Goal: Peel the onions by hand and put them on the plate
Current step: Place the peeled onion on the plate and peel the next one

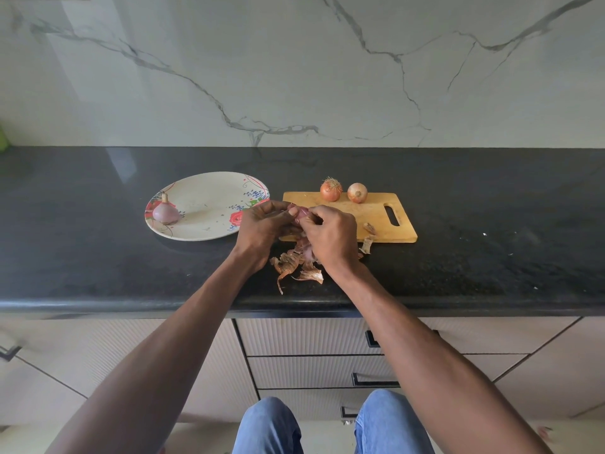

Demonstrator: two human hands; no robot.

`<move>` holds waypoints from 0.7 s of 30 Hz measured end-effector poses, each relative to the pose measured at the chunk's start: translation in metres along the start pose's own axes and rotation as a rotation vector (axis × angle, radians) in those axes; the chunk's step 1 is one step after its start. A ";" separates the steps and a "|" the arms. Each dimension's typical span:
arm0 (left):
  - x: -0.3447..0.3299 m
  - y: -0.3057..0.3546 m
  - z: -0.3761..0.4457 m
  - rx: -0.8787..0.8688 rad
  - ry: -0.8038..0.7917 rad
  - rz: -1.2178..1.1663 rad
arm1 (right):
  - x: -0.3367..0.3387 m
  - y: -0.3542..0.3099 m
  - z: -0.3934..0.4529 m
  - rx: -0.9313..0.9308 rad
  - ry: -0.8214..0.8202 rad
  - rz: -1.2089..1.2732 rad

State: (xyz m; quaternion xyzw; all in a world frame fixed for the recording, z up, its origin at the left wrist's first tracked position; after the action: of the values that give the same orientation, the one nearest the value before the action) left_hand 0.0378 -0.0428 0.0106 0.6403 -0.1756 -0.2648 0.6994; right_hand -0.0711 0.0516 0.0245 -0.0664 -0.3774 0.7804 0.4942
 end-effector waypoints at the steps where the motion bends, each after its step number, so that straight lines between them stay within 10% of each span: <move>1: 0.000 0.000 0.000 0.003 -0.006 -0.007 | 0.001 0.000 0.000 -0.013 0.008 0.023; 15: -0.001 0.003 0.003 0.157 -0.082 -0.332 | 0.010 0.010 0.008 -0.440 0.105 0.353; 21: -0.002 0.000 0.003 0.203 -0.097 -0.350 | 0.007 0.004 0.006 -0.233 0.080 0.096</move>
State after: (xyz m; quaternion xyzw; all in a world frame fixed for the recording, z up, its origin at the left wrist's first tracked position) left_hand 0.0341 -0.0438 0.0115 0.7147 -0.1210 -0.3939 0.5651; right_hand -0.0799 0.0536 0.0279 -0.1726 -0.4418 0.7506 0.4600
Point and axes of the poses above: each hand's wrist, its own z-axis towards the middle knuckle, its own x-axis out of the back of the hand, y = z × x, the point moved 4 cm from there along z, towards the middle knuckle, and after that the axes turned 11 degrees about z, right-handed, at the moved point
